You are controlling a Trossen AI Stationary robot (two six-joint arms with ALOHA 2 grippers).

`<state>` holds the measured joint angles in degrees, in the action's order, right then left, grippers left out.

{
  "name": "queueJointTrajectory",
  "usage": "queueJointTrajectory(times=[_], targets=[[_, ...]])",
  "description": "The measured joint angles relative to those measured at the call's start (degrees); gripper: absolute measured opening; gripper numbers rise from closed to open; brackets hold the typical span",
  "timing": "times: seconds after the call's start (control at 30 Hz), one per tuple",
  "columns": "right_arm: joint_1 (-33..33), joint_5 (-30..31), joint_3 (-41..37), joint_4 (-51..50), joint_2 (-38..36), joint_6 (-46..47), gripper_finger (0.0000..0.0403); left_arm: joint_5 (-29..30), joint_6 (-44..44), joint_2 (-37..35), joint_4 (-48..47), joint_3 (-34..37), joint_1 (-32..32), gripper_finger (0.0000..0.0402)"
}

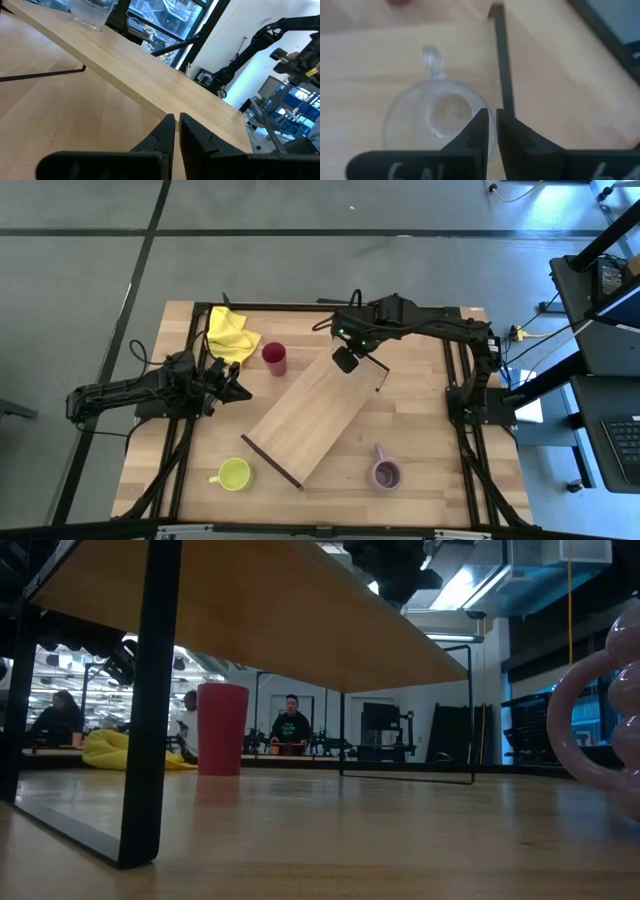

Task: Stack small to large cups/mugs on shelf
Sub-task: Put the transparent mug on the shelf, then put the yellow mug on the shelf

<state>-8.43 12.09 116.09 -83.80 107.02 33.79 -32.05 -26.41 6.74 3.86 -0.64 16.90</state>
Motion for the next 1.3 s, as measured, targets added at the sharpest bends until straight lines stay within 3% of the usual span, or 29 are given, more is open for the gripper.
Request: queueJointTrajectory(times=[0.13,0.37,0.63,0.73,0.9,0.97,1.13,1.3], targets=[[0.0,0.3,4.2,0.1,0.0,-1.1,0.0048,0.0,0.0,0.0,0.0,0.0,0.0,0.0019],[0.0,0.3,12.0,1.0,-0.1,-1.3,0.0108,0.0,0.0,0.0,0.0,0.0,0.0,0.0019],[2.3,-2.3,13.2,18.4,0.9,-2.9,0.013,0.0,0.0,0.0,0.0,0.0,0.0,0.0019],[2.3,-5.5,13.1,21.7,3.1,-2.8,0.0123,0.0,0.0,0.0,0.0,0.0,0.0,0.0019],[0.5,-17.3,13.1,24.3,8.7,-3.9,0.0121,0.0,0.0,0.0,0.0,0.0,0.0,0.0019],[0.4,-19.5,13.0,26.3,10.8,-5.6,0.0121,0.0,0.0,0.0,0.0,0.0,0.0,0.0019],[0.7,-19.2,13.0,33.0,10.8,-10.4,0.012,0.0,0.0,0.0,0.0,0.0,0.0,0.0019],[0.6,-9.1,14.7,34.1,8.2,-16.4,0.012,0.0,0.0,0.0,-0.2,0.0,0.0,0.0019]])
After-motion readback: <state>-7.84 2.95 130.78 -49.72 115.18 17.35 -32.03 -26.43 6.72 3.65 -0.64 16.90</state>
